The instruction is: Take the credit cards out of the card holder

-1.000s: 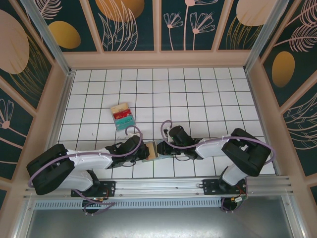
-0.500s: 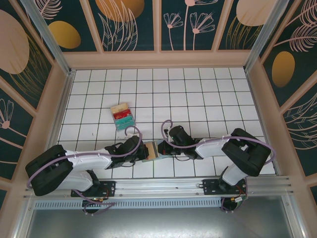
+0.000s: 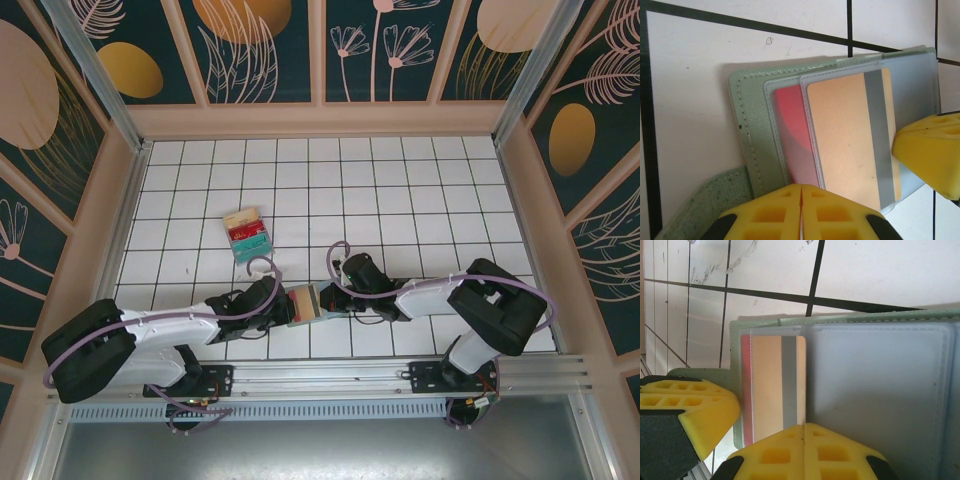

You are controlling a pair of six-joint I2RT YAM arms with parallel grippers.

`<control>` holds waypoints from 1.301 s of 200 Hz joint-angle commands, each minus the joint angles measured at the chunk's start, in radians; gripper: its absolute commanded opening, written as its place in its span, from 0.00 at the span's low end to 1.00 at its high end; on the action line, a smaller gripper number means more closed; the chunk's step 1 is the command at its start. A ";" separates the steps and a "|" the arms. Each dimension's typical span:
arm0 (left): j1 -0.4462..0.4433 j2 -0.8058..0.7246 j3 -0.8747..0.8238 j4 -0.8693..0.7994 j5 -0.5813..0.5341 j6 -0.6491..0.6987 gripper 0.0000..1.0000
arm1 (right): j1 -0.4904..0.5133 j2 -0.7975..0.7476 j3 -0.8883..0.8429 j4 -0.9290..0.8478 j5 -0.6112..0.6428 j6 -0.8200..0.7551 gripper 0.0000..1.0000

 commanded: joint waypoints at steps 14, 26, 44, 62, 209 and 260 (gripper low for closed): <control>-0.004 0.026 0.033 0.020 0.018 0.030 0.10 | -0.006 -0.008 -0.011 0.013 -0.016 0.007 0.00; -0.005 0.040 0.038 0.018 0.018 0.032 0.10 | -0.005 -0.009 -0.011 0.014 -0.017 0.006 0.00; -0.004 0.056 0.041 0.021 0.023 0.033 0.10 | -0.005 -0.008 -0.011 0.014 -0.019 0.006 0.00; -0.004 0.064 0.040 0.027 0.025 0.032 0.10 | -0.006 -0.010 -0.011 0.012 -0.019 0.005 0.00; -0.003 0.090 0.021 0.005 0.003 0.012 0.06 | -0.021 -0.064 -0.035 -0.007 -0.007 -0.003 0.13; -0.005 0.095 0.026 0.005 0.010 0.016 0.06 | -0.021 -0.037 -0.034 0.005 -0.012 0.000 0.15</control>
